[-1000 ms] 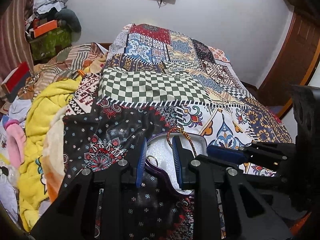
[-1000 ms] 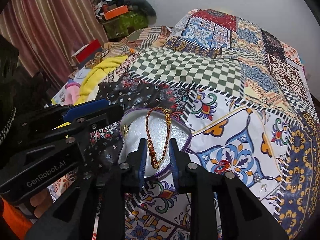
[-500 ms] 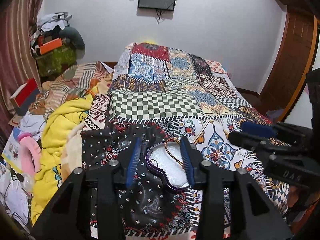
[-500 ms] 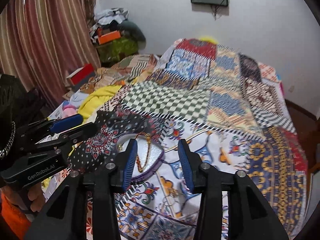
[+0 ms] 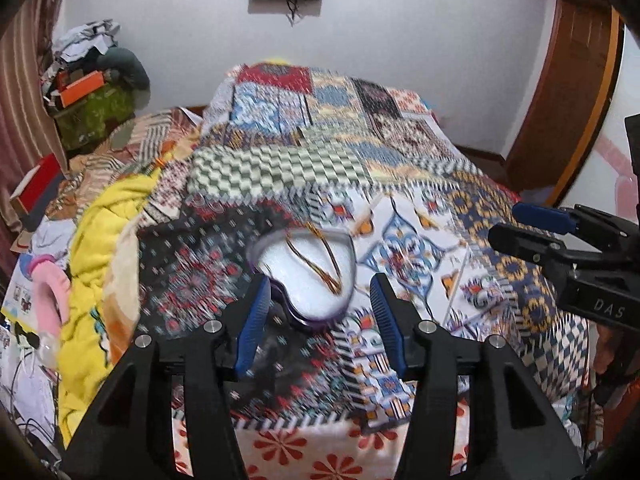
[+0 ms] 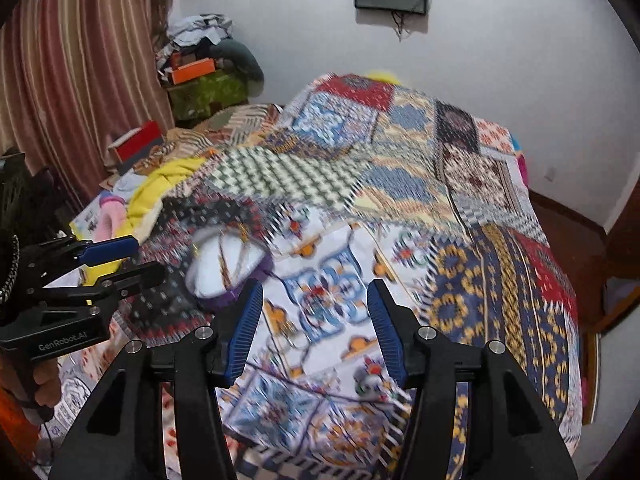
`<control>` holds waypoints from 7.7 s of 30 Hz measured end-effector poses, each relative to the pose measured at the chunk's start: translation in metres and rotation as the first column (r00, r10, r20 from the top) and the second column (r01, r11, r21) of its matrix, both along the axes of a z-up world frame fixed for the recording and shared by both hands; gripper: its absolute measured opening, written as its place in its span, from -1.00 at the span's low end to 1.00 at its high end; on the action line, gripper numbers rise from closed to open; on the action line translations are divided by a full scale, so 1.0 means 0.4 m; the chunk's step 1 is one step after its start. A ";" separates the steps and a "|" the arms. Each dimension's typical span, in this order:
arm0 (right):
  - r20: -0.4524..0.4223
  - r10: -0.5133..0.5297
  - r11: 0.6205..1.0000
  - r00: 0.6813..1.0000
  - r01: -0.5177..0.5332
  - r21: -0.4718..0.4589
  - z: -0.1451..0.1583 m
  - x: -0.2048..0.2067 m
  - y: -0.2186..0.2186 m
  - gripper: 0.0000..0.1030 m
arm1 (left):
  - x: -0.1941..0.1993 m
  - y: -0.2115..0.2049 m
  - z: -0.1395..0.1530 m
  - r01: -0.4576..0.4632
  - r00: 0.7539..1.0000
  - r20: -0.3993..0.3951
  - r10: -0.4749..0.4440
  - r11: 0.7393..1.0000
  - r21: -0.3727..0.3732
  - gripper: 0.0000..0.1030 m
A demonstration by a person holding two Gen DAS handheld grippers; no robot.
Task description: Organize jewelry
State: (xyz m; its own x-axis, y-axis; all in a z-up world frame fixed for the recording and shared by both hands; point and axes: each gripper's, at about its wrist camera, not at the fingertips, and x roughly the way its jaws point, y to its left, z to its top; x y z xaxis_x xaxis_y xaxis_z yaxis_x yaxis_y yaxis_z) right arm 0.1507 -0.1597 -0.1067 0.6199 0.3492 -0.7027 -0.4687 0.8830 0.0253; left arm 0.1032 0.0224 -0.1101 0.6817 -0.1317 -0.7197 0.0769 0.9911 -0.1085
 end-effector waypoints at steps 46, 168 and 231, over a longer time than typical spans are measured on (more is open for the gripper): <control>-0.225 0.019 1.000 0.974 -0.023 -0.014 -0.182 0.040 -0.036 -0.02 | 0.102 -0.141 -0.139 0.124 0.984 -0.127 -0.128 0.991 -0.044 -0.60; -0.160 0.228 0.973 0.961 -0.230 0.003 -0.155 0.155 0.261 -0.61 | 0.201 0.130 -0.086 -0.054 0.998 -0.014 0.053 0.993 -0.101 -0.60; -0.145 -0.103 0.994 0.984 0.105 0.009 -0.106 0.070 -0.193 -0.16 | 0.175 -0.257 -0.229 0.239 0.953 -0.192 -0.235 0.971 -0.001 -0.80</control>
State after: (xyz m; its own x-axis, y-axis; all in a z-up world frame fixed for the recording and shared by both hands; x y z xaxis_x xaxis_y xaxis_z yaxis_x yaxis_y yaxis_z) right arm 0.1787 -0.2367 -0.1490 0.5462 0.3007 -0.7818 -0.3646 0.9256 0.1013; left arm 0.1734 -0.0803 -0.2018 0.4833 -0.2558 -0.8373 0.2900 0.9491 -0.1226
